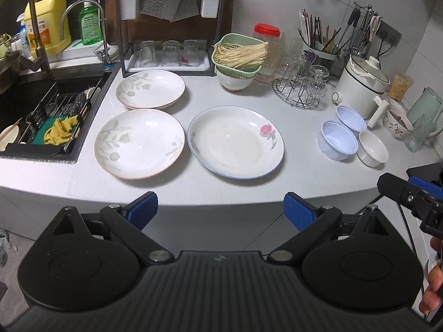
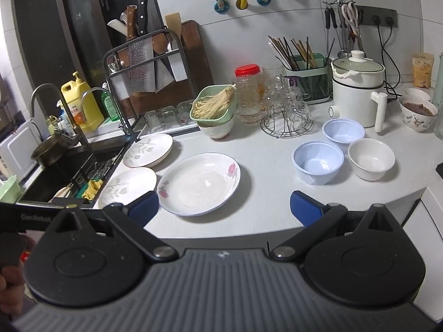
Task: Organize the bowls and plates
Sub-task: 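Move both grippers toward the leaf-pattern plate beside the rose plate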
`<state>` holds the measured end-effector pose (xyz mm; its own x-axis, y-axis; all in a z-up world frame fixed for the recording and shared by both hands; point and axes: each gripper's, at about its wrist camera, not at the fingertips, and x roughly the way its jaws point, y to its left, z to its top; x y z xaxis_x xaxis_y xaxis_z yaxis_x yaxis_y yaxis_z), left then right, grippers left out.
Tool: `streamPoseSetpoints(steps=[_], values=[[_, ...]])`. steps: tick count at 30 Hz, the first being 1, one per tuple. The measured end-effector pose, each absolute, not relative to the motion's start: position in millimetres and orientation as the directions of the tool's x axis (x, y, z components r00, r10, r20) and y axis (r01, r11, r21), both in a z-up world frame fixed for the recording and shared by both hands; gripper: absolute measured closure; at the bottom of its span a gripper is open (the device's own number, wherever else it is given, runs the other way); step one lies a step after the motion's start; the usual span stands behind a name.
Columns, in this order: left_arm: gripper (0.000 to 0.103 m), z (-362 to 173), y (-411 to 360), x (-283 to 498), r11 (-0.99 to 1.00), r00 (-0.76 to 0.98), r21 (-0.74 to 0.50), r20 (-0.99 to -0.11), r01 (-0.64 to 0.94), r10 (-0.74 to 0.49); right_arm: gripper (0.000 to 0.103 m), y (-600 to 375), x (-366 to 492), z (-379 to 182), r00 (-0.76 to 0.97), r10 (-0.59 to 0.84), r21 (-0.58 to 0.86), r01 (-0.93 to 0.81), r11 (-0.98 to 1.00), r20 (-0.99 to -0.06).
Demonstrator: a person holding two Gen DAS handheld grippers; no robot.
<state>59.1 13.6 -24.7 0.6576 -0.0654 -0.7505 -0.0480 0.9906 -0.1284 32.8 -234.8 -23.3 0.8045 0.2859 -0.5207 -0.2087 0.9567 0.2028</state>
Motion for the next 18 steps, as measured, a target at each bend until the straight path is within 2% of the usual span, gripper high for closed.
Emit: streamPoseSetpoints(steps=[4,10,18], values=[[0.004,-27.7,26.8,75.8,0.993,0.656,-0.119,-0.751,-0.024,-0.074,0.0,-221.7,43.6,-23.5,0.8,0.289,0.215,-0.204,0.955,-0.526],[0.004,-38.8,60.0,109.3,0.991,0.628,-0.135,-0.771,-0.005,-0.102,0.001,-191.5,62.1,-30.1,0.804,0.216,0.171,-0.144,0.975,-0.555],[0.004,-50.8,100.8,151.7,0.99,0.617,-0.126,-0.775,0.064,-0.138,0.001,-153.7,84.2,-38.6,0.78,0.22,0.19,-0.131,0.973,-0.587]])
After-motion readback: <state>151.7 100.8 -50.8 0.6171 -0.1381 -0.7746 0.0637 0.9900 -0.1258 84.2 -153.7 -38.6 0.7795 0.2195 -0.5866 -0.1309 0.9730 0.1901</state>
